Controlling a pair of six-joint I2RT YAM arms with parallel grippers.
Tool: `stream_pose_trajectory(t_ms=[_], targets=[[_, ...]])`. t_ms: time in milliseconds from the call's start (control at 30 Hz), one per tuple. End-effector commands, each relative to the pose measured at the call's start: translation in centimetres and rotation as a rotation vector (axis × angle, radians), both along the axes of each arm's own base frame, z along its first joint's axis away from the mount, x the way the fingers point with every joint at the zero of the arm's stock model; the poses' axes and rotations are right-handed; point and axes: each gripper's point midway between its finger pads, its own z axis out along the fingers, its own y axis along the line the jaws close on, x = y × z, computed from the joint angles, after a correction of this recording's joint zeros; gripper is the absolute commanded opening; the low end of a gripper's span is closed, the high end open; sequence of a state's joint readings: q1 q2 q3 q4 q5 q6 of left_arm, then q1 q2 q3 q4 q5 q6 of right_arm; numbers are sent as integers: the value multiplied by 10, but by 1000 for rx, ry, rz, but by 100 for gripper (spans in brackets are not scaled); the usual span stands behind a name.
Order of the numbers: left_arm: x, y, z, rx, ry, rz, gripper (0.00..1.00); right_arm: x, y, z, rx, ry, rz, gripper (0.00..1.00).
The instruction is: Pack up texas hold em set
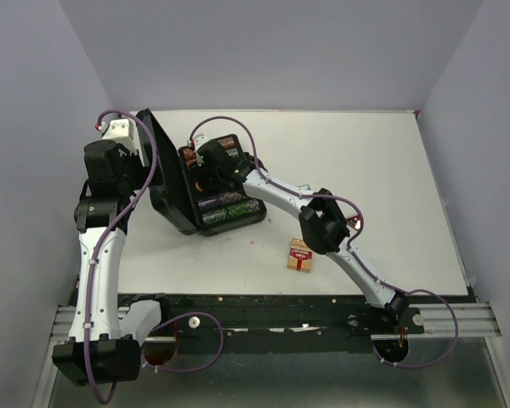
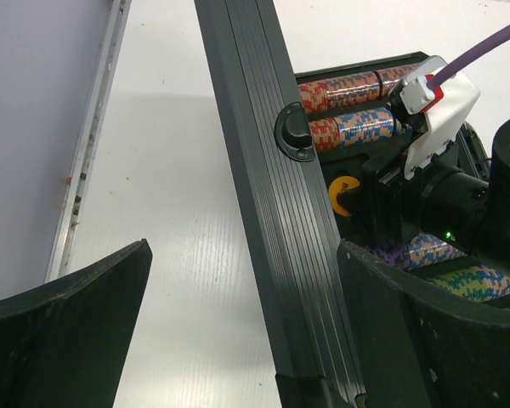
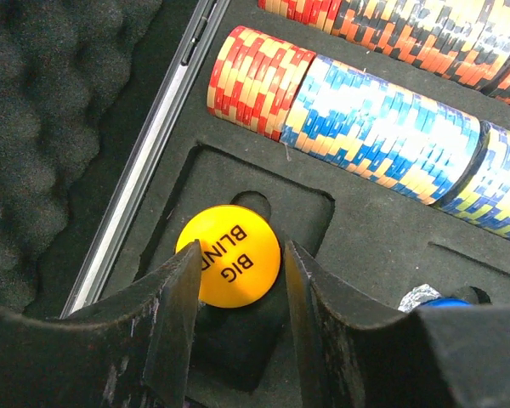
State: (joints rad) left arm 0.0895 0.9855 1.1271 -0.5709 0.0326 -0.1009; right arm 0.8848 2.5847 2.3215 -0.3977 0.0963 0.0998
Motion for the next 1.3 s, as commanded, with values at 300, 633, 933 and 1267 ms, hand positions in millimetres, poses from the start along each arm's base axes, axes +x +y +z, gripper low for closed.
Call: stream_pose_trajectory(t_ms=[300,633,933,1267], targets=[[-1,2,27,-18,-50,33,99,-5,-62,-14,-190,143,-56,70],[3,2,58,-29,-100,40,99,13,-61,96,-17,10,-67,91],[0,11,60,-13,-87,88,99,18,-147,125,40,62,-312,100],[11,2,59,-109,-95,87,99,-49,-299,28,-165,311,-540,100]])
